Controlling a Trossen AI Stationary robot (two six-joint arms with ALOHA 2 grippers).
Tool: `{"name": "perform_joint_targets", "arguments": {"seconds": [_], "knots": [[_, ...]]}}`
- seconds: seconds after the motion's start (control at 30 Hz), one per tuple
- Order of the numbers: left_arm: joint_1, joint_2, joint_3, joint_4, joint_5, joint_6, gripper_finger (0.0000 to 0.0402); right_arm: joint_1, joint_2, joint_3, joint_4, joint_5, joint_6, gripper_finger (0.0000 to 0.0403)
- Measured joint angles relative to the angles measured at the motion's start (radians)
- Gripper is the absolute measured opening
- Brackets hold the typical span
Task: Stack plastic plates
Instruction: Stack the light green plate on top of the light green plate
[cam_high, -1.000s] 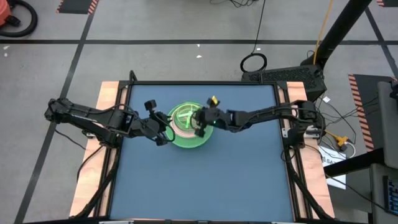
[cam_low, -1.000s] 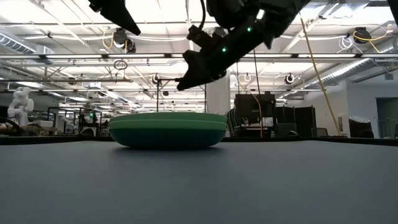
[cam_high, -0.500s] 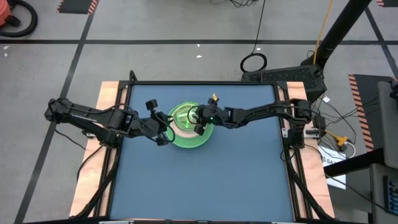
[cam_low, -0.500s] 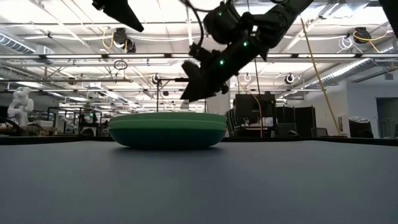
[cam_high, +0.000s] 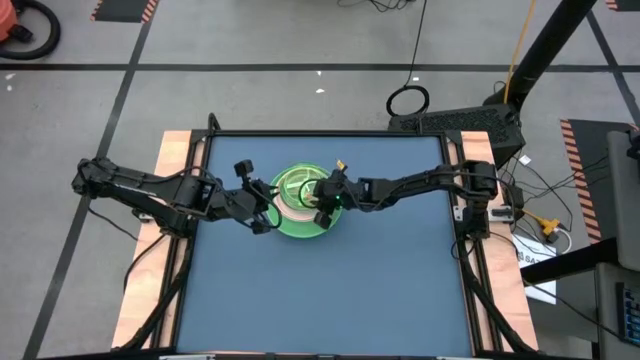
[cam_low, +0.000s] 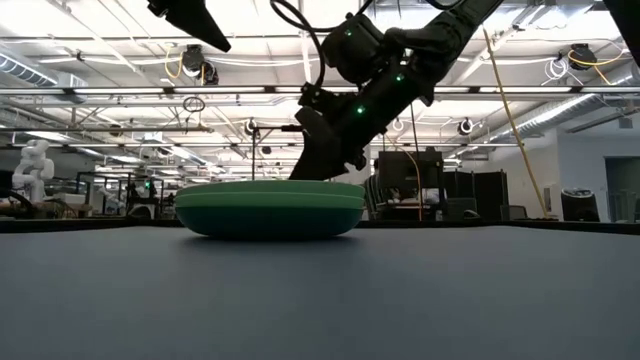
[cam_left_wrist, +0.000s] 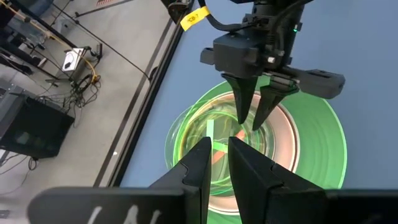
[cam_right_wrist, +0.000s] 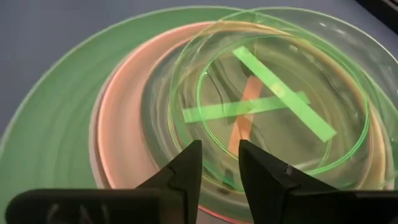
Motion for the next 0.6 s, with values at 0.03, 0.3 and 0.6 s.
{"name": "perform_joint_targets", "arguments": {"seconds": [0.03,0.3,0.6], "knots": [[0.000,0.000,0.000,0.000,0.000,0.000,0.0063,0.001,0.000,0.000,-0.004,0.001,0.000,0.0098],[0.000,0.000,0.000,-0.001,0.000,-0.002,0.0063,0.005,0.000,0.000,-0.038,0.002,0.001,0.0098],[0.000,0.000,0.000,-0.001,0.000,-0.004,0.0063,0.019,-0.010,0.000,-0.018,0.019,0.013,0.0098]]}}
